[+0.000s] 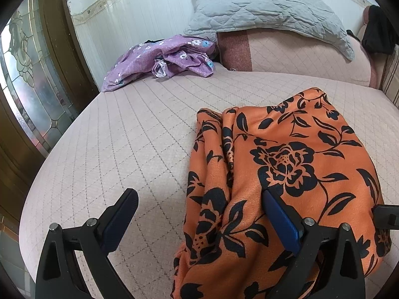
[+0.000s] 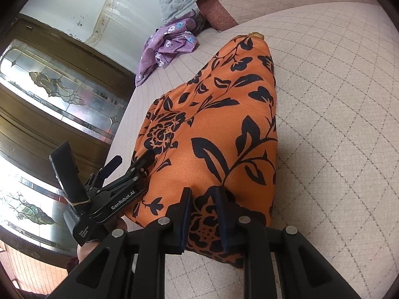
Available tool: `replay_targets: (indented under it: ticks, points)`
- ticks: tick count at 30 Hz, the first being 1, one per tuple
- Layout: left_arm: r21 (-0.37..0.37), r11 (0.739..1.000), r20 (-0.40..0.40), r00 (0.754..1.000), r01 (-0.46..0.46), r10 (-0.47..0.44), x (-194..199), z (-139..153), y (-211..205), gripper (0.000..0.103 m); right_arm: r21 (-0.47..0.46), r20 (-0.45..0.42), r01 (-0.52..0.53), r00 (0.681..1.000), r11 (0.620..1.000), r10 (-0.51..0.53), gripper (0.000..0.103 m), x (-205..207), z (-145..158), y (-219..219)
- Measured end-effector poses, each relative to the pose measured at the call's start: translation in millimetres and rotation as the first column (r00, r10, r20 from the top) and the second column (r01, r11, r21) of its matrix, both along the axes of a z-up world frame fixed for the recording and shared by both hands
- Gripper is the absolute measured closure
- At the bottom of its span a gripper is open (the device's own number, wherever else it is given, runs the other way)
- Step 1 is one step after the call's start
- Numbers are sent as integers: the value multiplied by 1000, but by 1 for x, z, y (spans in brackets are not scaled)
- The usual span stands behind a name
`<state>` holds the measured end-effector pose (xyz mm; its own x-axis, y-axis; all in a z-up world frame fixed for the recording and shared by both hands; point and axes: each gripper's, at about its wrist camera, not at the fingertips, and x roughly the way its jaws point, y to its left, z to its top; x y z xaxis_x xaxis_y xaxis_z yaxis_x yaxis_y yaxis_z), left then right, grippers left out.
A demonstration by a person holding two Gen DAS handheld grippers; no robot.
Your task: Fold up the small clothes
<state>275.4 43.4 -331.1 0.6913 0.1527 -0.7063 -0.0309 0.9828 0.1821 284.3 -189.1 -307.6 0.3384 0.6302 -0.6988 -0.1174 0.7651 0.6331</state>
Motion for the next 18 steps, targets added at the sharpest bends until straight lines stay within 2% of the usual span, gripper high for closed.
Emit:
replay_targets:
  ticks: [14, 18]
  points:
    - [-3, 1000, -2, 1000, 2, -2, 1, 0, -2, 4, 8, -6, -15, 1000, 1000, 15, 80, 3, -2, 0]
    - [-34, 999, -5, 1000, 8, -8, 1, 4, 2, 4, -22, 4, -29, 1000, 999, 29, 80, 3, 3, 3]
